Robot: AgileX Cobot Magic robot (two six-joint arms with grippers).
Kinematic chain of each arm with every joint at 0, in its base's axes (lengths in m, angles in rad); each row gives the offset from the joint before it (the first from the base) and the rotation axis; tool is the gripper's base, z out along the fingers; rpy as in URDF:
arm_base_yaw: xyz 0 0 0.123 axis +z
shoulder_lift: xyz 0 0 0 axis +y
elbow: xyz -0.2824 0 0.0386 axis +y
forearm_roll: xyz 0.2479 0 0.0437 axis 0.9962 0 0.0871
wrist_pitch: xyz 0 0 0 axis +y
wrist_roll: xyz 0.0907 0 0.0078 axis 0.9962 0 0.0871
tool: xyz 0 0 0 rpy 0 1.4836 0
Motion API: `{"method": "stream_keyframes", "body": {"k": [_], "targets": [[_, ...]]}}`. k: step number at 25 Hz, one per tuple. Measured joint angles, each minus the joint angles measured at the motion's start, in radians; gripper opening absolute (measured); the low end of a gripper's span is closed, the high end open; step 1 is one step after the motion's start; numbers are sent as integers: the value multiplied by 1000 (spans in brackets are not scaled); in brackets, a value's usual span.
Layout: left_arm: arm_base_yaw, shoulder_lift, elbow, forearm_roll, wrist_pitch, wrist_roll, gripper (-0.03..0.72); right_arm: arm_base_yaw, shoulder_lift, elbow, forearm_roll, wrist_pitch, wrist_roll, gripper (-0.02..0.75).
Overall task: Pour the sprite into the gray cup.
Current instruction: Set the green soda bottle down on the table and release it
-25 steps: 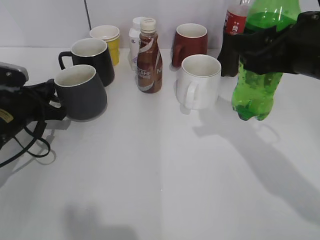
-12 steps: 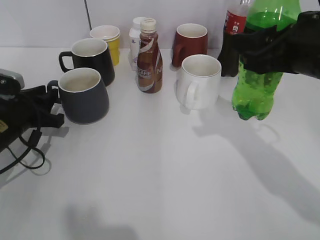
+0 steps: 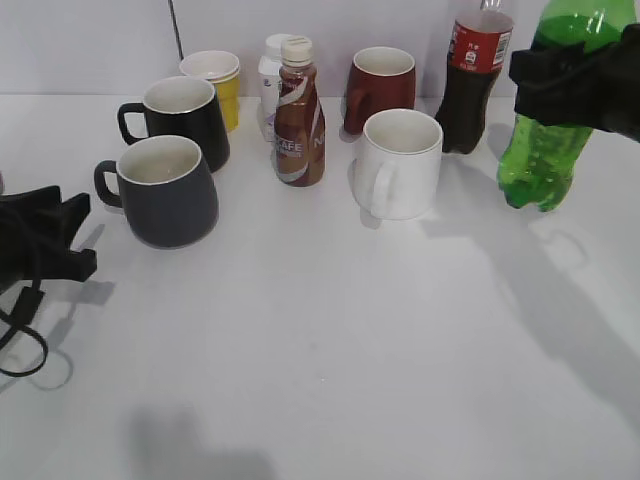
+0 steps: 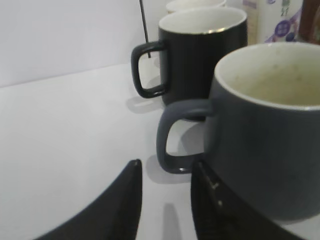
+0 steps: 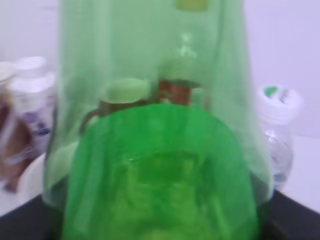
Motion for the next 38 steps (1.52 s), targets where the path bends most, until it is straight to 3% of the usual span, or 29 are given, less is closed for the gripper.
{"method": "stream_keyframes", "body": {"k": [6,17,24,30,34,38], "targets": [[0,-132,22,1,100,0,265,-21,189,1,-24,-218,109,430],[0,-319,22,17,190,-1,265,-21,291,4,-111,-240,118,431],[0,-395,23,54,275,-1,265,-21,291,4,-115,-253,109,596],[0,-526,23,54,376,-1,265,-21,255,2,-115,-256,79,617],[0,-683,-3,32,597,-1,265,-21,145,2,-115,-253,73,617],[0,-900,-180,-23,1122,-1,265,-21,-69,-4,-120,-132,71,617]]}}
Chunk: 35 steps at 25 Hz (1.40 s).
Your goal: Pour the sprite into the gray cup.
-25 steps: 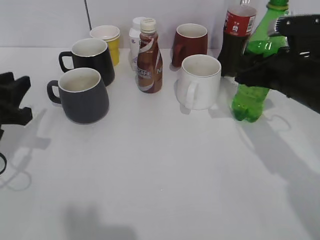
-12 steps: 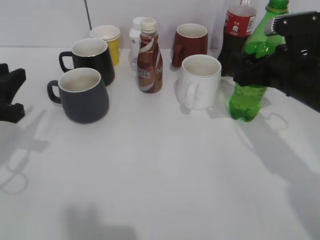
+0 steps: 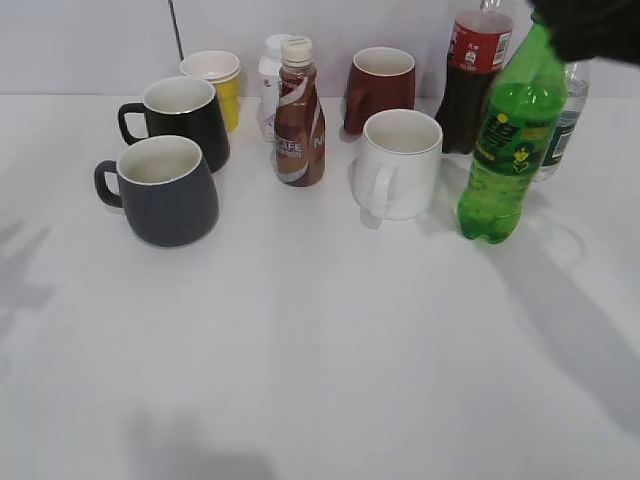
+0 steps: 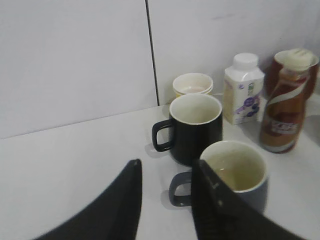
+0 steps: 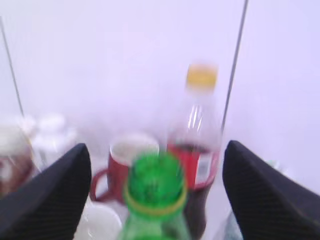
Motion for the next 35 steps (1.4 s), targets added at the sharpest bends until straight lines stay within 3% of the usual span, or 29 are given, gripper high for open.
{"method": "stream_keyframes", "body": {"k": [4,11,16,19,22,26,35], "targets": [[0,-178,-158,-8,339,0,284,0,-250,-4,-29,265,0,617],[0,-412,-213,-19,749,-10,417,0,-716,-4,-40,857,0,617],[0,-564,-214,33,988,-42,405,0,-970,-5,-32,1430,0,613],[0,-646,-214,74,1107,-52,396,0,-1074,-5,-31,1682,0,599],[0,-723,-179,98,1174,-53,392,0,-1154,10,-36,1785,0,596],[0,-816,-83,96,1172,-53,389,0,-1216,95,-40,1796,0,596],[0,-849,-47,91,1109,-53,379,0,-1230,145,-43,1659,35,594]]}}
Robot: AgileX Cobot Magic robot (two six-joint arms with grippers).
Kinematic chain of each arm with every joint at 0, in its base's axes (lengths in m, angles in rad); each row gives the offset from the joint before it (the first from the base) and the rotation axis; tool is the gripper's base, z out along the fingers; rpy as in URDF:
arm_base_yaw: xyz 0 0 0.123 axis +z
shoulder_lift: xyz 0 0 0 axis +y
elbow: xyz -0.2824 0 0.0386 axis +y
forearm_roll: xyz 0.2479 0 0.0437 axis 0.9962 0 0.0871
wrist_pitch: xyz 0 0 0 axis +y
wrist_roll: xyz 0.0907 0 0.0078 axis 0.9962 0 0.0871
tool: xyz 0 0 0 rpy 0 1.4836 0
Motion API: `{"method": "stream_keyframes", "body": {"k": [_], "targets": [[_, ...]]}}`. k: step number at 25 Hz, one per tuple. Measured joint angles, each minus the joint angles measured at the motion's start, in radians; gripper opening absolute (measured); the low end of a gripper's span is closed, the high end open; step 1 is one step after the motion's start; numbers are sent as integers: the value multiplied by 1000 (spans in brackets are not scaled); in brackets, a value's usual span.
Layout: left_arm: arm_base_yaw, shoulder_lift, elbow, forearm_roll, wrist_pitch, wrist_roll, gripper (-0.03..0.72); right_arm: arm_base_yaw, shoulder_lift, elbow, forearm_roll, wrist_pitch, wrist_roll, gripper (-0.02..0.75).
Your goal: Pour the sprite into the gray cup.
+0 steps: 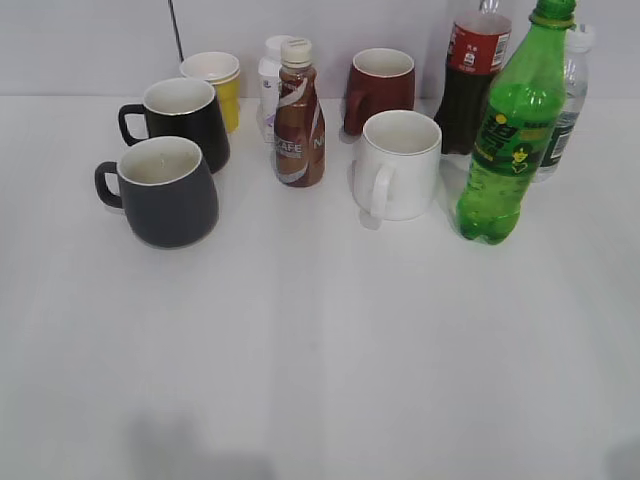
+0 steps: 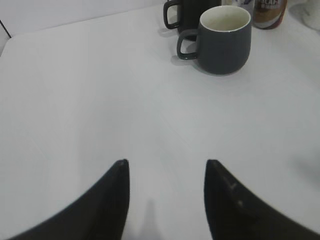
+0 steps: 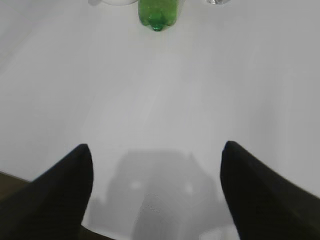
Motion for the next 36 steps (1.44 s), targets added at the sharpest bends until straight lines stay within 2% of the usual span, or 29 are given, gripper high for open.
{"method": "stream_keyframes", "body": {"k": [9,14,15,16,18,36], "targets": [[10,-1,0,0,0,0,370,-20,1,0,-1,-13,2,592],[127,-1,0,0,0,0,366,-173,-15,0,-1,-14,2,592],[156,-1,0,0,0,0,363,-173,-15,0,-1,-14,2,592],[182,-1,0,0,0,0,361,-228,-55,0,-1,-15,2,592],[210,-1,0,0,-3,0,356,-263,-74,0,-3,-15,3,592],[216,-1,0,0,-2,0,348,-272,-77,0,-2,-16,3,592]]}}
